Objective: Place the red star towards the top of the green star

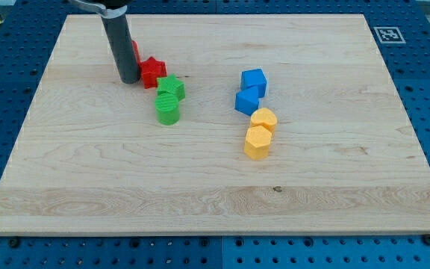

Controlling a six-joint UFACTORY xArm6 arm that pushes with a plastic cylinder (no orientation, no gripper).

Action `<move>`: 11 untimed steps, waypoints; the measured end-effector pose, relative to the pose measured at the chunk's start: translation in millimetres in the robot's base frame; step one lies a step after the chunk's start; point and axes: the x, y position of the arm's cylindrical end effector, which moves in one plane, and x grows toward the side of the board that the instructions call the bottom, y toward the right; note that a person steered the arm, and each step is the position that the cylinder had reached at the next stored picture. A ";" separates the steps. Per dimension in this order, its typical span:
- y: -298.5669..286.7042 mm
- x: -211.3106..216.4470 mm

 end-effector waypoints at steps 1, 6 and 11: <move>16.8 -8.0; 16.2 -26.3; 47.6 -40.0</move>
